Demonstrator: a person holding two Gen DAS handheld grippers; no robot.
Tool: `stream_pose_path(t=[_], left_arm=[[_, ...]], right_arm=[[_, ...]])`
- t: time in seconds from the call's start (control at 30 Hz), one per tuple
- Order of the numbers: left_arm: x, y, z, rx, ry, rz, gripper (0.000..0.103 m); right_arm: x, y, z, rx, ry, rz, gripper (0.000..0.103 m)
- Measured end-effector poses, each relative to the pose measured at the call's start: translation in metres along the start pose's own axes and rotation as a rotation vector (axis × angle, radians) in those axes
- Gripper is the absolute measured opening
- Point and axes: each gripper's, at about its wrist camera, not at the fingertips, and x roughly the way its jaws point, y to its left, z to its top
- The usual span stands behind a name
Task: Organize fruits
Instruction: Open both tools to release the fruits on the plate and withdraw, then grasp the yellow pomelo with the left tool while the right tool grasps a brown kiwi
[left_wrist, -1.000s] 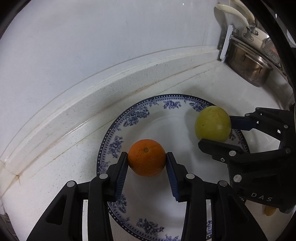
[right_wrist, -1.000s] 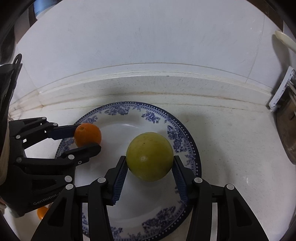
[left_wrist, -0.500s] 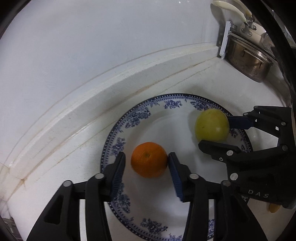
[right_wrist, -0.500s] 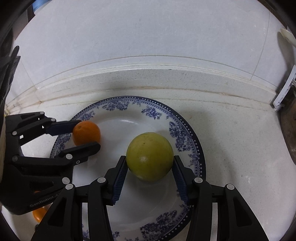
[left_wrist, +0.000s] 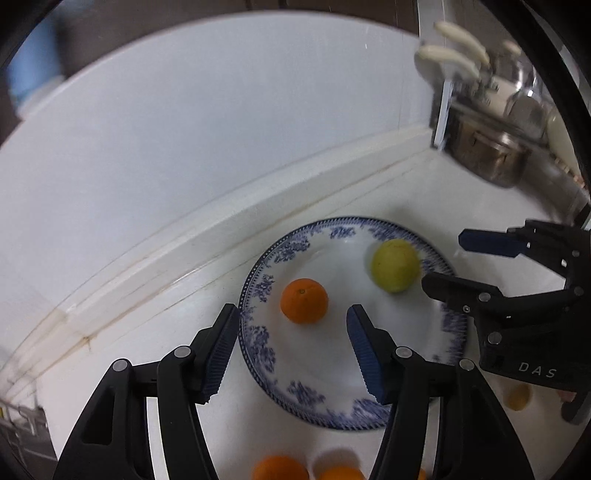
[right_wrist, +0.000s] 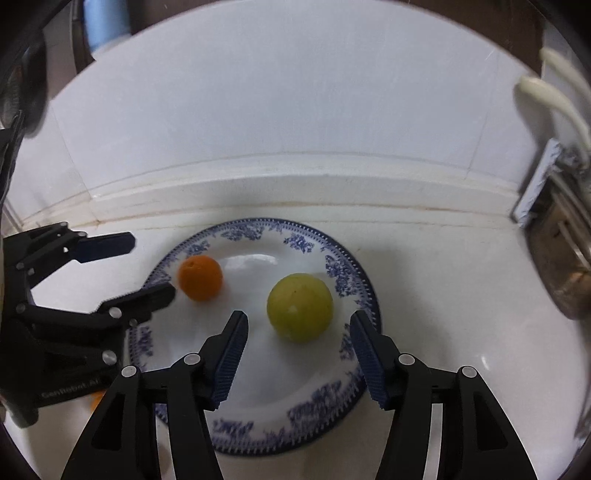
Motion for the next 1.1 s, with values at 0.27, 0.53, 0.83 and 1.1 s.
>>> stream_pose_path(t=[0.27,0.53,0.83,1.1], left_arm=[[-0.069,0.003,-0.018,-0.047,-0.095,-0.014,0.065],[-0.119,0.002,-0.056,-0.088,-0.171,-0.013,0.070],[-0.155,-0.007,-0.095,-0.113,-0.204,-0.024,0.076],[-0.164,-0.022,-0.130,-0.061,-0.198,-0.007,0.077]], right_arm=[[-0.067,0.022,-0.012,0.012,-0.118,-0.003,0.058],[-0.113,0.045,-0.035,0.031,-0.165,0.021,0.058],[-0.152,0.067,-0.075,0.005,-0.204,-0.001,0.058],[-0.161,0.072,-0.110,0.015,-0.177,-0.015,0.058]])
